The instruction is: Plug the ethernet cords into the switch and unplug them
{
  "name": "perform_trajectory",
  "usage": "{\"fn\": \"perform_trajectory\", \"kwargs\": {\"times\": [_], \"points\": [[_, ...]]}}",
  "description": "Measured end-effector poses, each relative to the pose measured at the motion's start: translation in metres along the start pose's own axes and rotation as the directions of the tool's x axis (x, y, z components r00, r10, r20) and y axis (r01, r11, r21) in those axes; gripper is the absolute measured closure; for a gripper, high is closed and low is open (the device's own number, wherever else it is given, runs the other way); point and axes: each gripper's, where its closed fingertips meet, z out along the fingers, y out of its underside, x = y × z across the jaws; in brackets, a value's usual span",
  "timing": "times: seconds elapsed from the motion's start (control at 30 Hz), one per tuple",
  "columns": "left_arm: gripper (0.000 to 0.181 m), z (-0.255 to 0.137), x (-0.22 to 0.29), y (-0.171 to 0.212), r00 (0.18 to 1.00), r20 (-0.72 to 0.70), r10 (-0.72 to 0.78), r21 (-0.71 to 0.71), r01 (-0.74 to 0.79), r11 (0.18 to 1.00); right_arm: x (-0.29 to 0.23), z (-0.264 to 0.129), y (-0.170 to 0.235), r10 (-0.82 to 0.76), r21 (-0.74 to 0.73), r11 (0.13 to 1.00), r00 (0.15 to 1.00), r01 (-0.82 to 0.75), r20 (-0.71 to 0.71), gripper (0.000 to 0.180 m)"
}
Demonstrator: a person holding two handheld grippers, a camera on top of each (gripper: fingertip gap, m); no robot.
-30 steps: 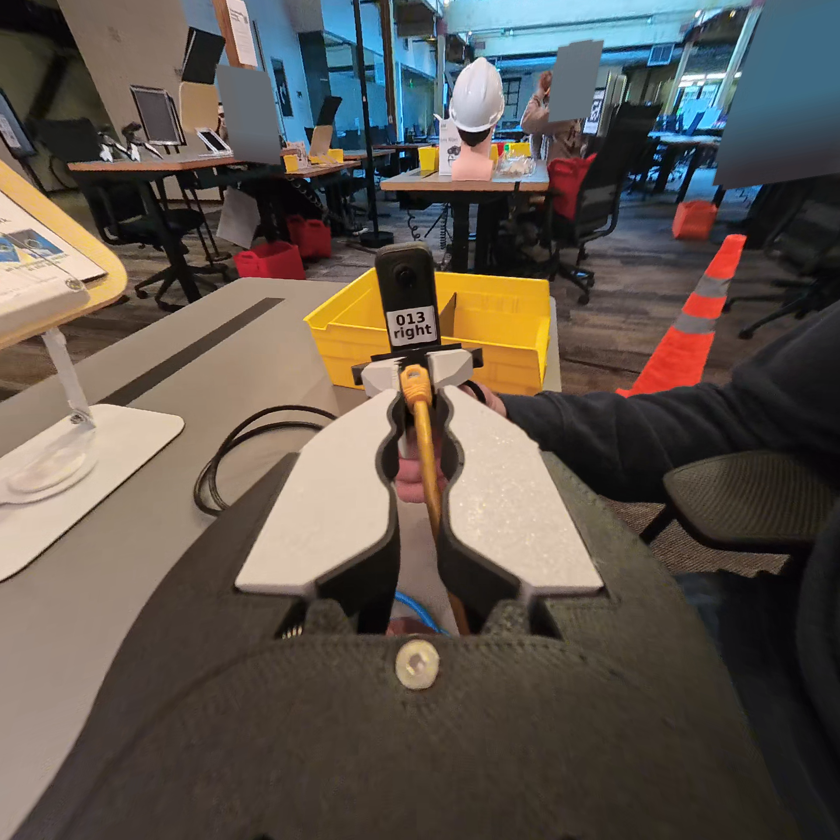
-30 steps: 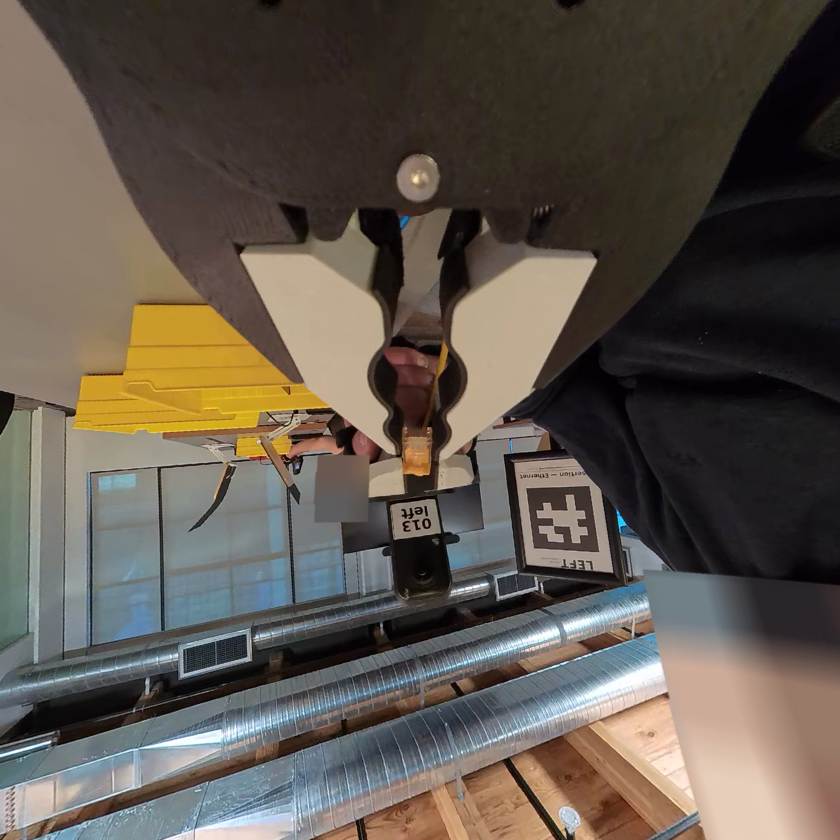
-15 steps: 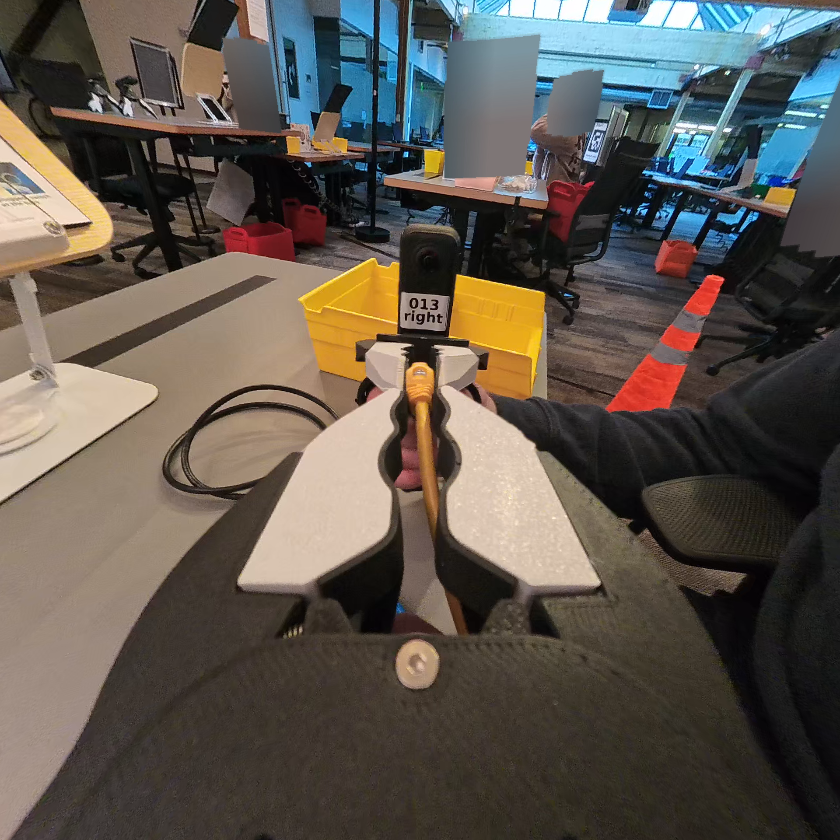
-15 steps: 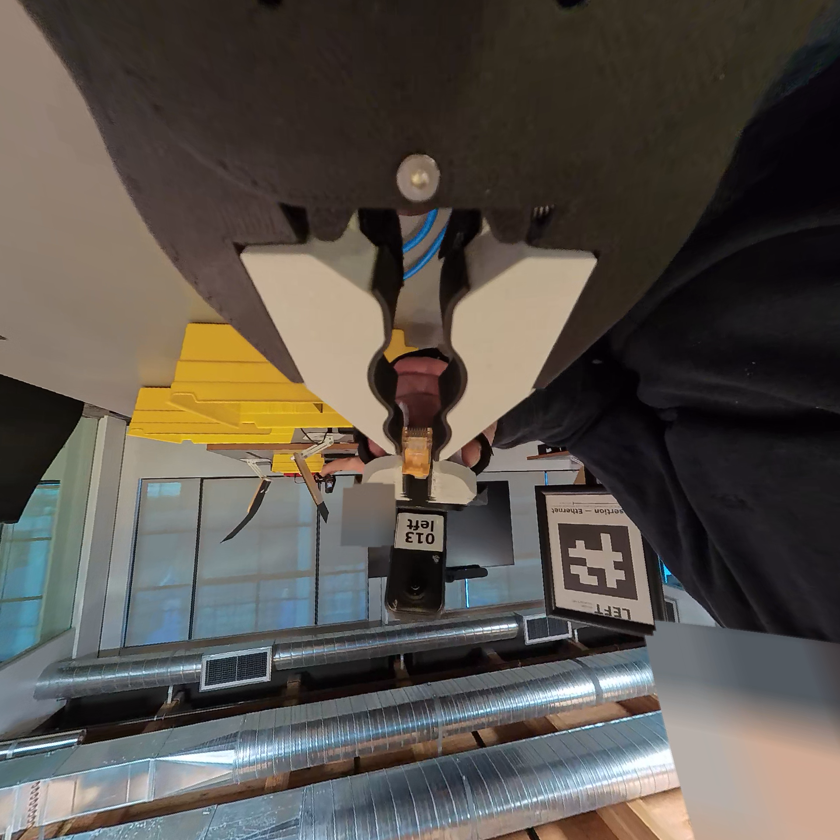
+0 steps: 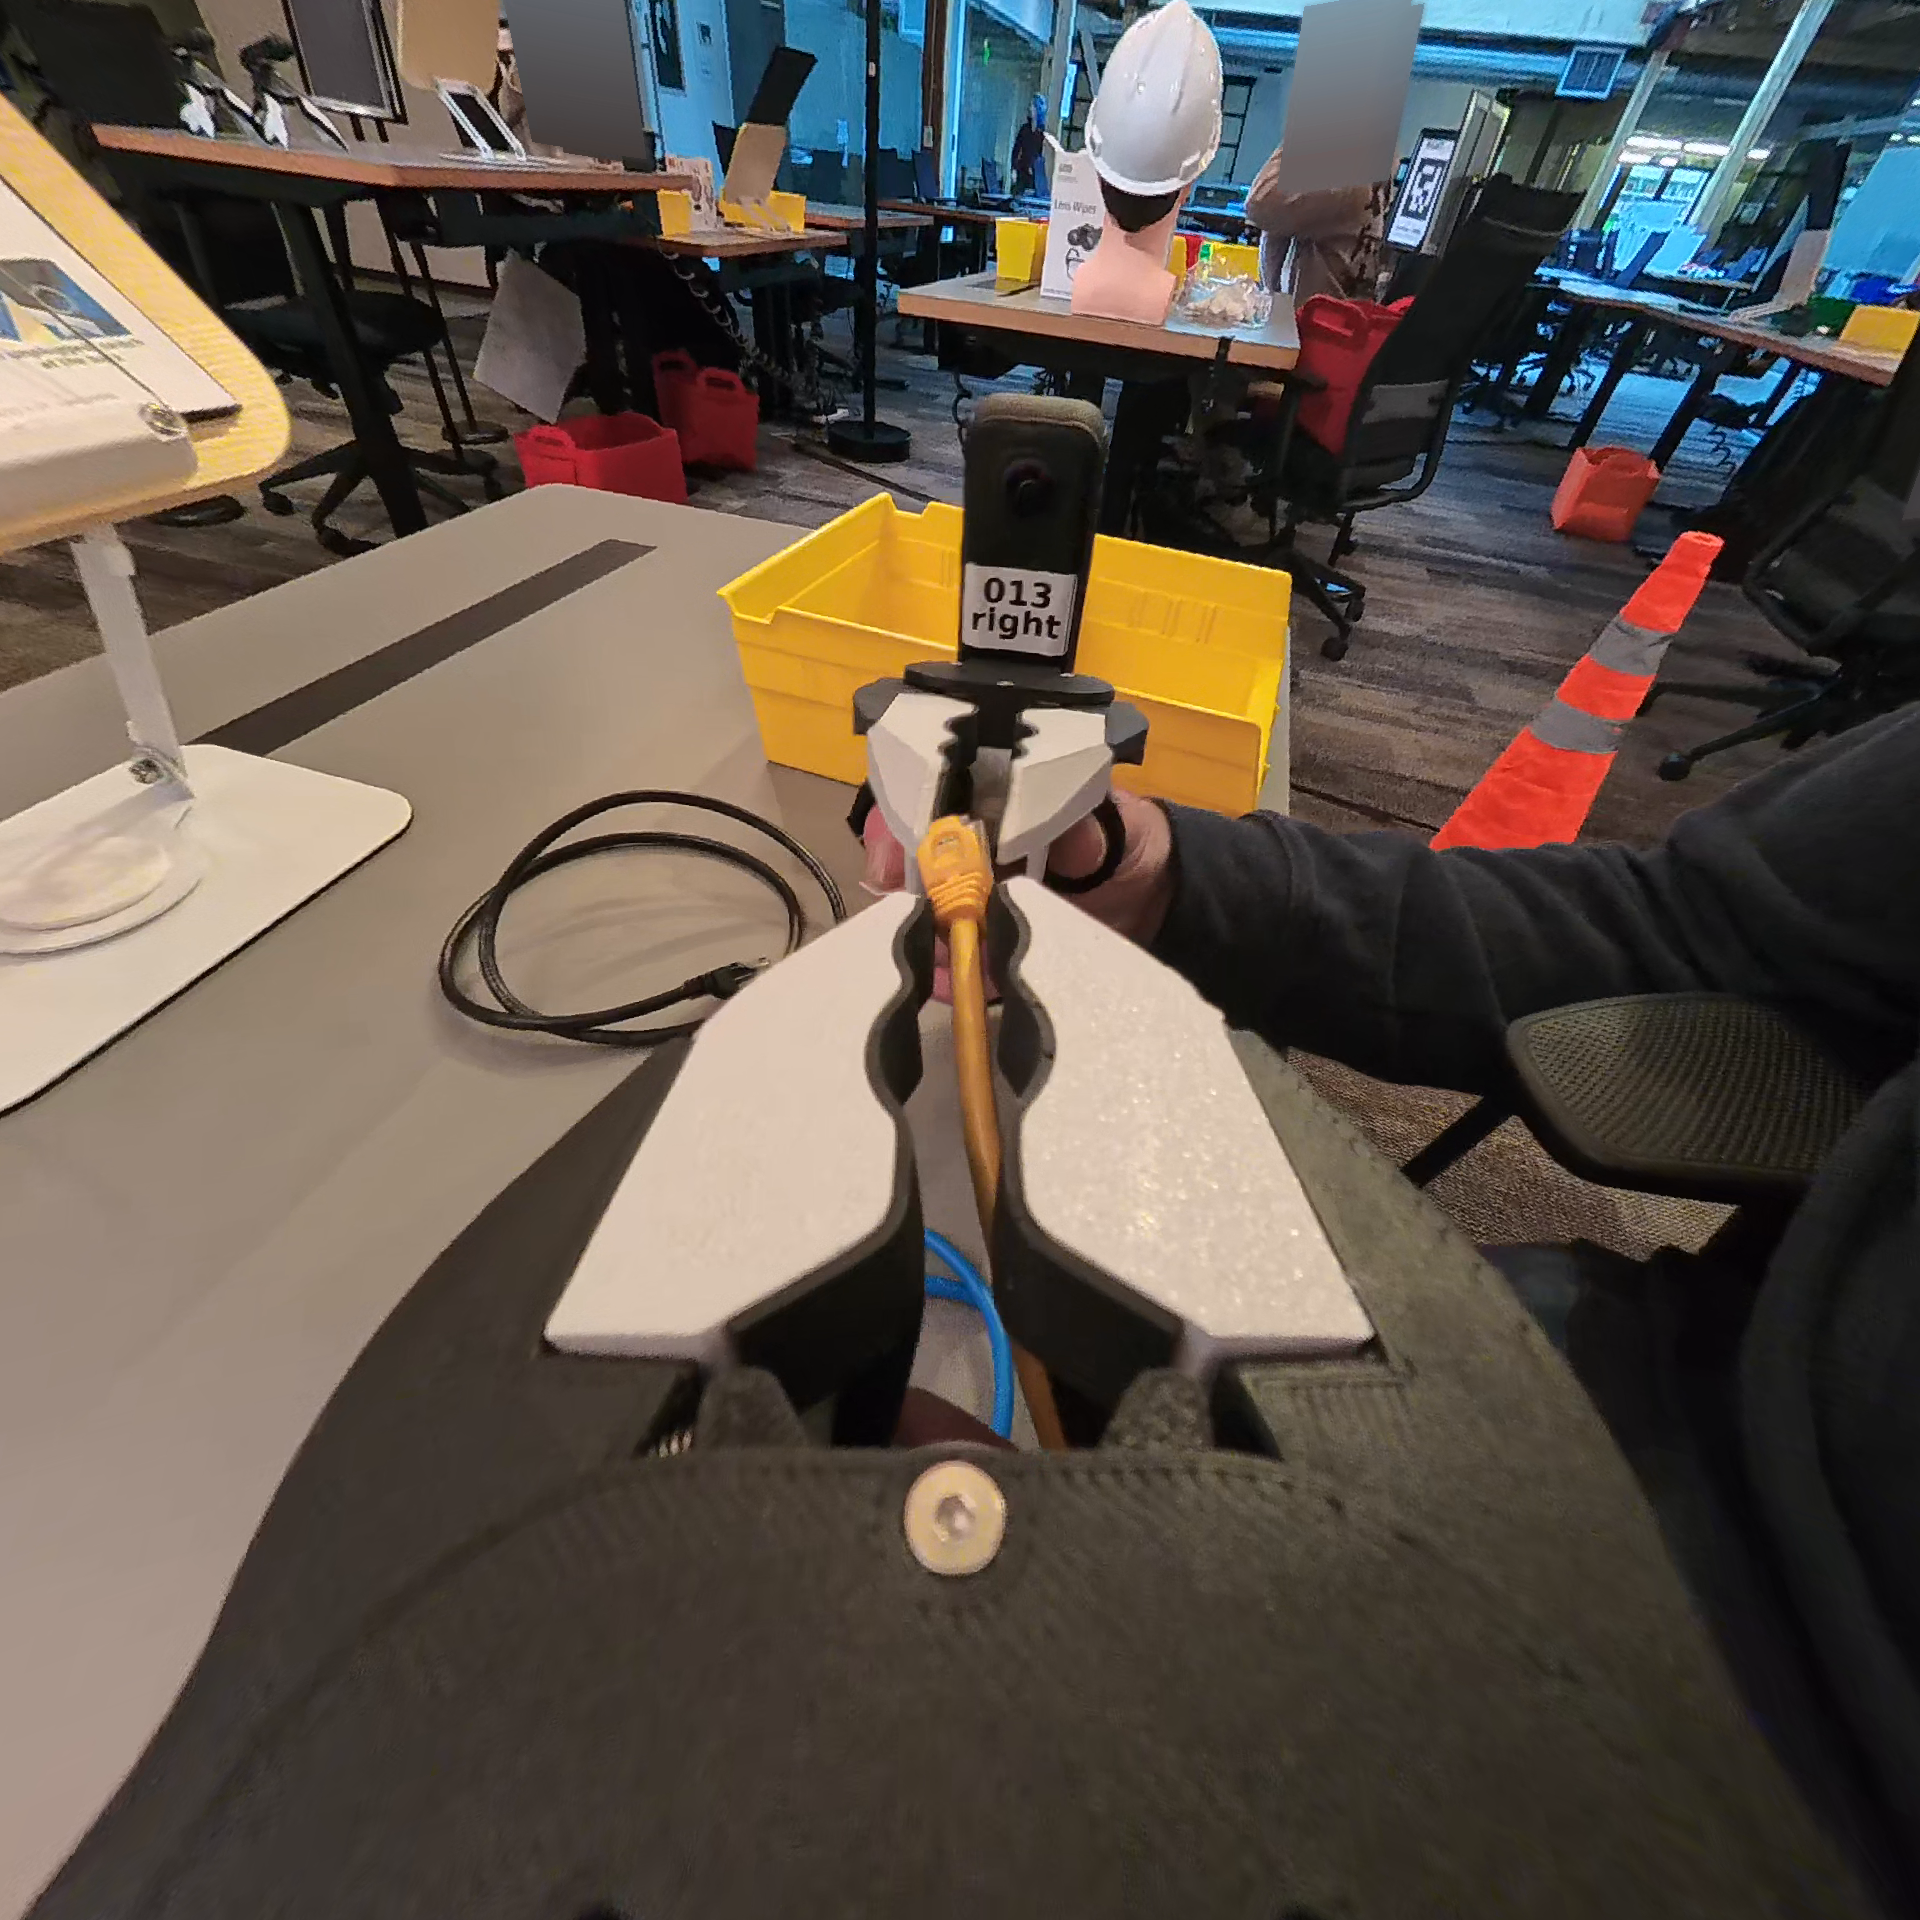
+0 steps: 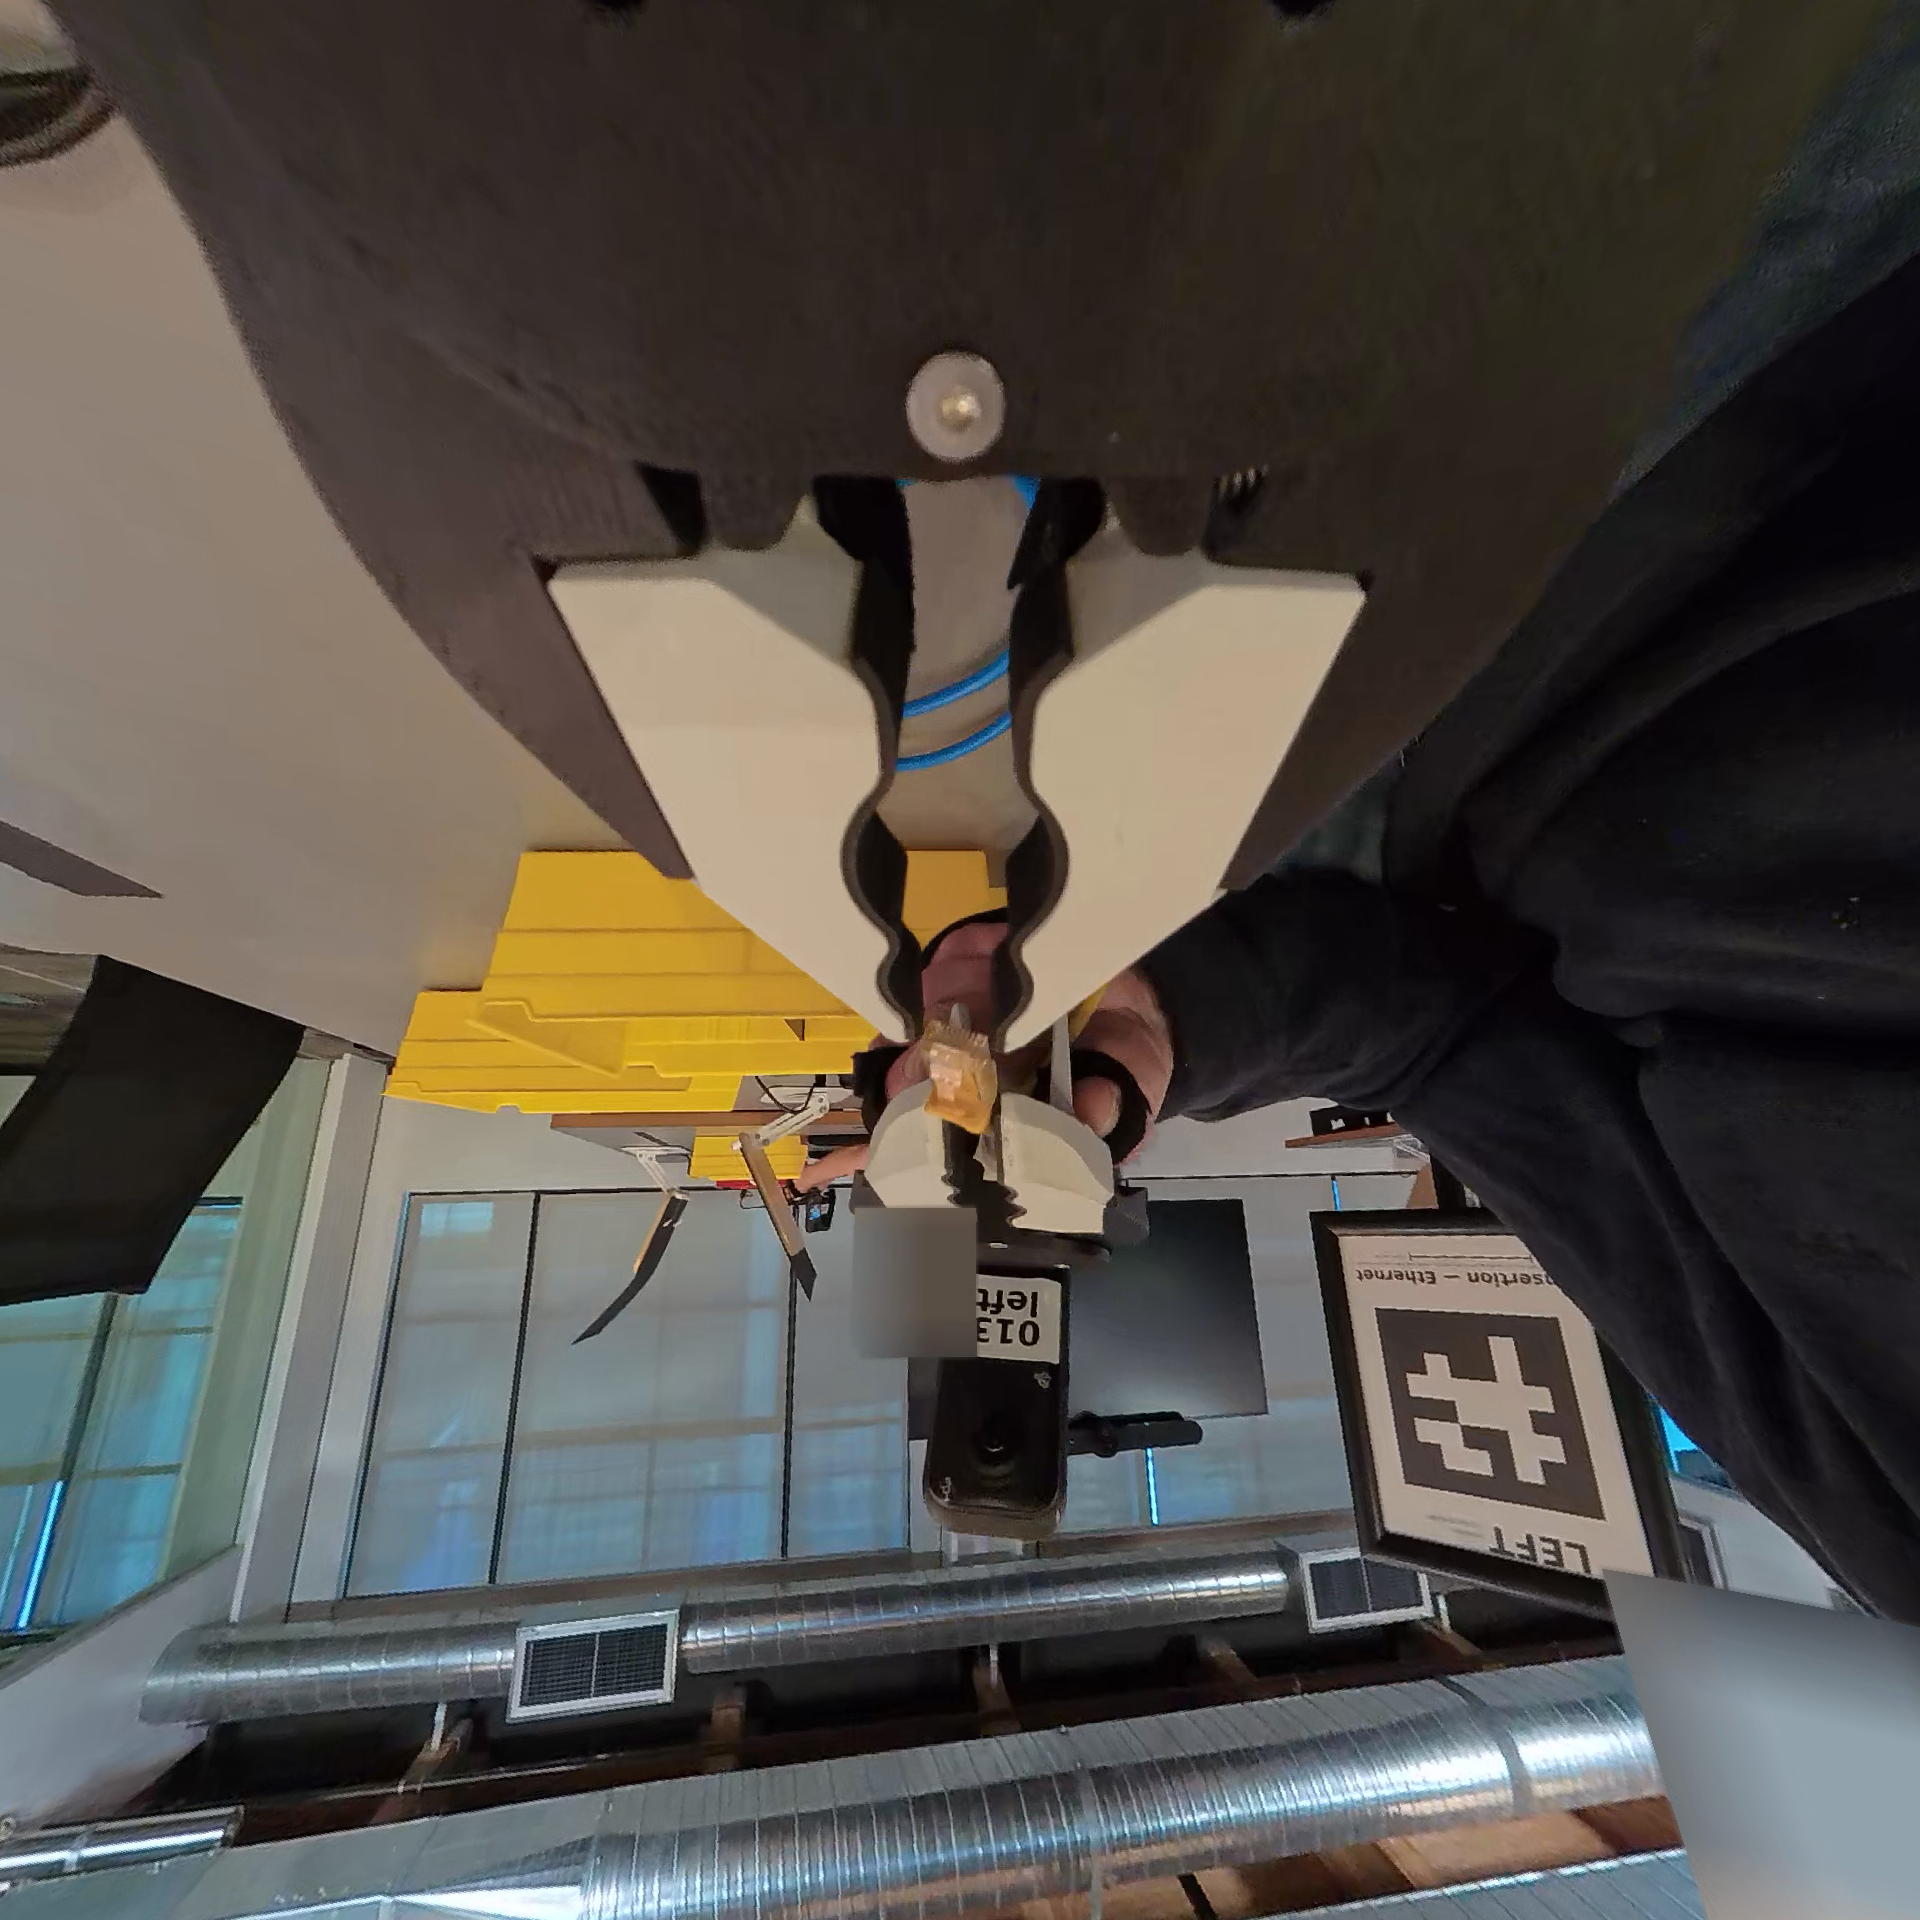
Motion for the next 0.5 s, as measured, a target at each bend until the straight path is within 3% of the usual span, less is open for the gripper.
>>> {"fn": "perform_trajectory", "kwargs": {"times": [0.5], "points": [[0.171,-0.016,-0.011,0.010,0.977,0.091,0.192,-0.125,-0.180,0.976,0.007,-0.009,0.014,-0.029,-0.117,0.993,0.998,0.022,-0.063,0.161]]}}
